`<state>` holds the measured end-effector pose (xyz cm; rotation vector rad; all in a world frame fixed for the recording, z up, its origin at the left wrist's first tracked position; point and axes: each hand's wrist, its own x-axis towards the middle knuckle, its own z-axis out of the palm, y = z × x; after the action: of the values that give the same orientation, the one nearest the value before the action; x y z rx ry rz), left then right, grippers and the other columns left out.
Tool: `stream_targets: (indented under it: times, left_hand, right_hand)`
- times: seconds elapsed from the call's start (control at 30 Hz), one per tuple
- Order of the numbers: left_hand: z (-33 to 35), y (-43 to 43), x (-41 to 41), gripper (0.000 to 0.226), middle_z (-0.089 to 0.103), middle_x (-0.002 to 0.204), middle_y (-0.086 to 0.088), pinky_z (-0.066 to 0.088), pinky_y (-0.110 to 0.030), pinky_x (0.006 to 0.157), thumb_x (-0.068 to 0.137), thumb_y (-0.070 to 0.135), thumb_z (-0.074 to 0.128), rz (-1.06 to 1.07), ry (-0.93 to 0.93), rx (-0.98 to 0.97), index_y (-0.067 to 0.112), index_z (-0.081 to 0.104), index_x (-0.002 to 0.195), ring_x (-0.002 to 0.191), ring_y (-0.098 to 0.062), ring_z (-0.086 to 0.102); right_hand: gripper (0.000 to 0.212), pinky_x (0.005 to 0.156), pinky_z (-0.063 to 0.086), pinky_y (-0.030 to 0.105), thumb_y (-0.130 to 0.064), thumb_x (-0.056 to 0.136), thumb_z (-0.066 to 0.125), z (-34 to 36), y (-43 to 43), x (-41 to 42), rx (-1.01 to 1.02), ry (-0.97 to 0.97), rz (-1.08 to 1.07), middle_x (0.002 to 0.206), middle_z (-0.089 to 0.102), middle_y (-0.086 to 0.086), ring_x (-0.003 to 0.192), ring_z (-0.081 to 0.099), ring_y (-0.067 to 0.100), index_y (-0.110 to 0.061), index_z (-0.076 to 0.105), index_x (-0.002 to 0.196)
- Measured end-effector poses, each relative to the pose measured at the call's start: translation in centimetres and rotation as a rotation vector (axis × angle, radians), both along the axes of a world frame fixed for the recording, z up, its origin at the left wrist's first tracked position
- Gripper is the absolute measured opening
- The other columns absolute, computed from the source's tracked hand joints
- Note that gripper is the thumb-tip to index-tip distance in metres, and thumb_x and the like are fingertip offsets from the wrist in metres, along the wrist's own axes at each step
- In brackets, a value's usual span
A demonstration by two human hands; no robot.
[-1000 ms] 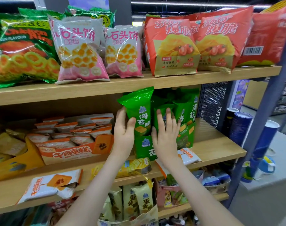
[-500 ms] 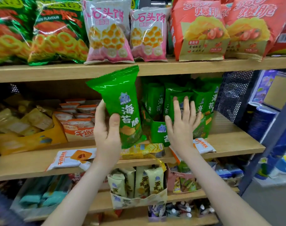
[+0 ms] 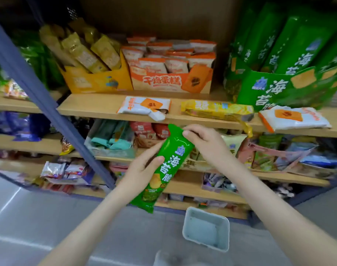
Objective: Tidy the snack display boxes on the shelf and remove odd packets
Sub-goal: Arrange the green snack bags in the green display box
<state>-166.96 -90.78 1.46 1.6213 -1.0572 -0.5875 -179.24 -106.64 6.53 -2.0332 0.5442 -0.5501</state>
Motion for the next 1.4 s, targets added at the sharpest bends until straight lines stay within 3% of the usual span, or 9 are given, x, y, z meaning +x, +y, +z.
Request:
stream_targets:
  times: [0.23,0.4,0.57,0.67,0.77,0.83,0.93,1.07,1.4]
  left_hand:
    - [-3.8,4.3,0.7,0.044,0.045,0.126,0.030,0.028,0.003,0.092,0.099,0.001,0.047,-0.004,-0.013,0.201,0.032,0.045,0.130,0.114,0.028,0.040]
    - [-4.8,4.9,0.1,0.039,0.054,0.124,0.021,0.034,0.002,0.081,0.101,0.024,0.047,0.049,-0.027,0.385,0.035,0.041,0.139,0.117,-0.004,0.052]
    - [-5.2,4.1,0.2,0.064,0.062,0.113,0.014,0.045,-0.022,0.078,0.084,0.050,0.068,0.038,-0.107,0.556,0.032,0.039,0.138,0.100,-0.007,0.060]
    - [-6.3,3.3,1.1,0.052,0.067,0.097,0.016,0.051,-0.017,0.080,0.074,0.053,0.076,0.200,0.207,0.482,0.028,0.052,0.114,0.085,-0.001,0.063]
    - [-7.2,2.9,1.7,0.050,0.073,0.096,0.003,0.056,-0.049,0.086,0.072,0.052,0.078,0.418,0.553,0.347,0.022,0.063,0.109,0.087,-0.019,0.069]
    - [-7.4,2.7,2.1,0.037,0.072,0.099,0.000,0.059,-0.040,0.075,0.086,0.034,0.072,0.524,0.758,0.272,0.016,0.061,0.115,0.083,-0.017,0.069]
    - [-7.5,2.9,3.1,0.033,0.070,0.102,-0.005,0.058,-0.037,0.069,0.089,0.031,0.068,0.672,0.905,0.236,0.014,0.058,0.116,0.080,-0.018,0.068]
    - [-8.1,3.7,4.4,0.035,0.070,0.093,-0.005,0.060,-0.039,0.064,0.090,0.034,0.068,0.804,1.010,0.202,0.012,0.056,0.115,0.074,-0.019,0.067]
    - [-8.0,3.2,4.3,0.038,0.071,0.096,-0.006,0.059,-0.032,0.055,0.090,0.036,0.067,0.784,1.061,0.129,0.012,0.057,0.118,0.074,-0.018,0.070]
  right_hand:
    - [0.020,0.061,0.033,0.015,-0.012,0.093,0.059,-5.6,3.1,2.7,0.159,0.155,-0.091,0.068,0.055,-0.014,0.065,0.047,-0.002,-0.018,0.061,0.075]
    - [0.016,0.059,0.032,0.014,-0.016,0.096,0.057,-7.5,3.3,3.7,0.197,0.231,-0.126,0.074,0.058,-0.008,0.070,0.049,0.006,-0.013,0.064,0.082]
    - [0.011,0.088,0.045,0.033,-0.018,0.095,0.058,-9.0,3.2,3.9,0.337,0.189,-0.135,0.098,0.068,0.005,0.097,0.061,0.021,-0.015,0.068,0.090]
    - [0.024,0.102,0.046,0.042,-0.029,0.093,0.061,-10.0,3.4,3.5,0.540,0.130,0.012,0.116,0.064,0.004,0.112,0.060,0.018,-0.022,0.059,0.116]
    - [0.075,0.105,0.043,0.035,-0.044,0.078,0.065,-11.3,4.2,2.5,0.594,0.351,0.282,0.139,0.046,0.001,0.126,0.048,0.013,-0.028,0.031,0.143]
    - [0.085,0.101,0.043,0.027,-0.037,0.078,0.069,-12.1,4.7,1.9,0.632,0.507,0.435,0.140,0.039,0.000,0.128,0.043,0.012,-0.034,0.018,0.146]
    - [0.064,0.086,0.046,0.014,-0.016,0.087,0.070,-12.9,4.7,1.0,0.732,0.595,0.526,0.126,0.049,-0.009,0.112,0.053,0.002,-0.033,0.033,0.137]
    - [0.041,0.082,0.054,0.022,0.005,0.088,0.061,-14.4,4.6,0.8,0.840,0.432,0.382,0.107,0.069,-0.002,0.091,0.068,0.006,-0.013,0.054,0.124]
    - [0.031,0.086,0.051,0.020,0.004,0.090,0.058,-14.8,3.9,0.6,0.791,0.327,0.299,0.107,0.073,-0.001,0.100,0.068,0.012,-0.008,0.061,0.119]
